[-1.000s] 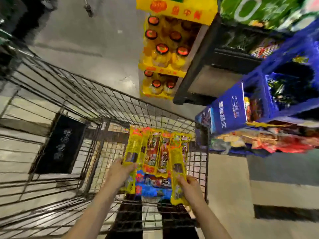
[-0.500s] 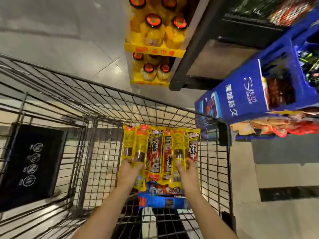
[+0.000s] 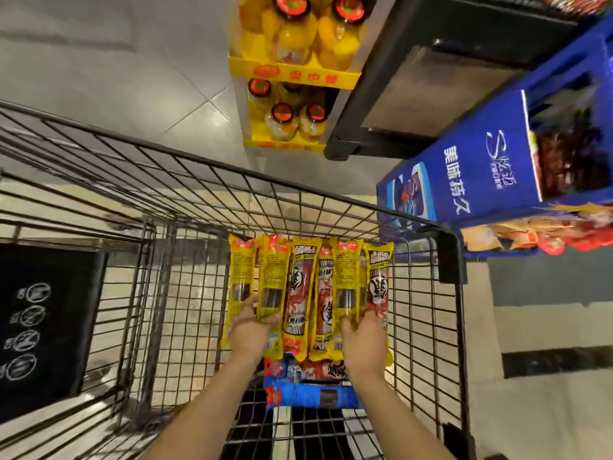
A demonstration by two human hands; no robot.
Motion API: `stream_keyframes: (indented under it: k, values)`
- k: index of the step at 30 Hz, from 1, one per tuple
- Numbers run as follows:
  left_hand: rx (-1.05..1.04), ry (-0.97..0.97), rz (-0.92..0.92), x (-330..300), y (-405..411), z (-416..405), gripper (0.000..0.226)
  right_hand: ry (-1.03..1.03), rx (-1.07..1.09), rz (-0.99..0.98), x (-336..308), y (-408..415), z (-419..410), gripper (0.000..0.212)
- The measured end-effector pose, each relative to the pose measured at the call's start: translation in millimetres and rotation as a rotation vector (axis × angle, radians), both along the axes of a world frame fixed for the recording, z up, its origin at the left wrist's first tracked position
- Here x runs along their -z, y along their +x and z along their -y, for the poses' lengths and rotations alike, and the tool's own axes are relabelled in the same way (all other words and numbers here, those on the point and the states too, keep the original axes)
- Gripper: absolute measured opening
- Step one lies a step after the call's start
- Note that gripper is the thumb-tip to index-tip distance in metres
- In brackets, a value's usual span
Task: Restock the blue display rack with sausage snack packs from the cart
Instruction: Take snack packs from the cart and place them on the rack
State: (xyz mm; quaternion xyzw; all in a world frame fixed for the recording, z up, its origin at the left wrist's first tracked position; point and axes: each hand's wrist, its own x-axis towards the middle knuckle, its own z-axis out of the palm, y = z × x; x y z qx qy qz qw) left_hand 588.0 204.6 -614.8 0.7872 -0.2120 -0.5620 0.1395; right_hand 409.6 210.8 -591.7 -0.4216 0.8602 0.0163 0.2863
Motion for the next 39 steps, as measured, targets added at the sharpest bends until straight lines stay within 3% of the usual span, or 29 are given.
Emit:
stream_keyframes:
  k: [9, 16, 27, 33, 39]
  values:
    - [0.083, 0.034, 0.031, 1, -1, 5, 0.058, -0.032, -0.032, -0.002, 1, 2, -2, 0.029]
    - [0.166, 0.022, 0.033, -21, 11, -8, 0.066, -0.078, -0.085, 0.018, -21, 0, -8, 0.033]
    - [0.882, 0.037, 0.304, -155, 30, -25, 0.061, 0.042, -0.53, 0.219, -154, -26, -33, 0.052]
    - [1.059, -0.202, 0.498, -244, -42, -30, 0.061, -0.098, -0.572, 0.168, -231, -100, -58, 0.044]
    - [1.185, -0.461, 0.516, -304, -192, -47, 0.054, -0.207, -0.354, 0.121, -271, -234, -109, 0.048]
